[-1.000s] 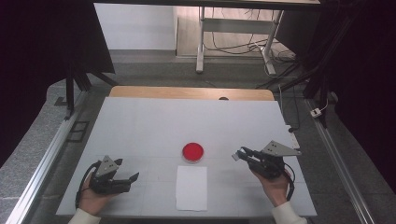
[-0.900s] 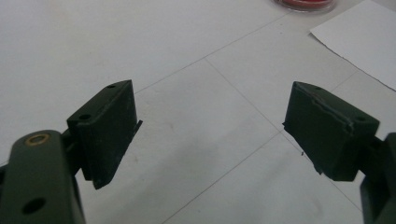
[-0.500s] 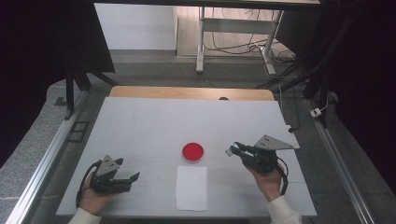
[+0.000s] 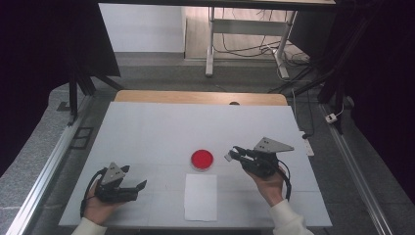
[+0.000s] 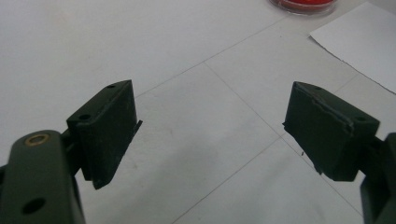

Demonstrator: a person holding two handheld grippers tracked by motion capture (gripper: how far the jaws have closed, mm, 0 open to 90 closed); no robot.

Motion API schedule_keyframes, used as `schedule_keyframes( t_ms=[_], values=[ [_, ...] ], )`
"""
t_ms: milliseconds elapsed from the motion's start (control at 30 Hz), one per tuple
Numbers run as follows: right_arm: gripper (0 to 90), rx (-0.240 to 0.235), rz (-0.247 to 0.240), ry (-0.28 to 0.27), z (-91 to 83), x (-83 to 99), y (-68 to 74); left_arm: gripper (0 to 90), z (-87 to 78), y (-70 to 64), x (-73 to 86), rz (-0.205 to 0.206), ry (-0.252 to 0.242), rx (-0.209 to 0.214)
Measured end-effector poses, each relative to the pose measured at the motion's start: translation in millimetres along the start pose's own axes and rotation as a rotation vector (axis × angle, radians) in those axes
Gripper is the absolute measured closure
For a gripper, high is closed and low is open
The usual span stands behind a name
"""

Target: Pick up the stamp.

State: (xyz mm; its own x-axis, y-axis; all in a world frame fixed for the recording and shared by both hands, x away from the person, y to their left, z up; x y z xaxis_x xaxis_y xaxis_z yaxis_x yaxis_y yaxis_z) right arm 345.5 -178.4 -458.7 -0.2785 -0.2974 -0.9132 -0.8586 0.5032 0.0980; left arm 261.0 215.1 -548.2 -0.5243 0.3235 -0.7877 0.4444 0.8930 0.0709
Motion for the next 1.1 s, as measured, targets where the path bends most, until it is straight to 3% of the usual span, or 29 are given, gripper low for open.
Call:
schedule_keyframes(
  t_ms=[333, 667, 1100],
  values=[
    [75.2, -0.050, -0.006, 0.019, 23.3, 1.5, 7.1, 16.9, 1.3, -0.4, -0.3, 0.003, 0.000, -0.006],
    [75.2, -0.106, -0.020, 0.015, 34.2, 0.5, 19.9, 16.8, 3.7, -2.1, -2.0, 0.001, 0.003, -0.011],
    [75.1, -0.109, -0.031, 0.015, 37.6, 0.7, 26.4, 16.9, 3.1, -1.7, -1.4, 0.004, 0.002, -0.010]
  ],
)
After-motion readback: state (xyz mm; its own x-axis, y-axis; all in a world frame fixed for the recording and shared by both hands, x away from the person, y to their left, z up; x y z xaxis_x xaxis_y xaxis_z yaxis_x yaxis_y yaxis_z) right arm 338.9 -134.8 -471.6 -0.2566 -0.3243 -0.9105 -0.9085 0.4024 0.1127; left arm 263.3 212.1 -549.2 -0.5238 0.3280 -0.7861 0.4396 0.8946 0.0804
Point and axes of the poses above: each handheld gripper's, and its own axes: z roughly forward along the jaws, x roughly out of its underside, y roughly to its left, the point moved 4 cm from there along z, roughly forward along the jaws, and after that the axes turned 8 degrees about -x, right-handed, at the moved point
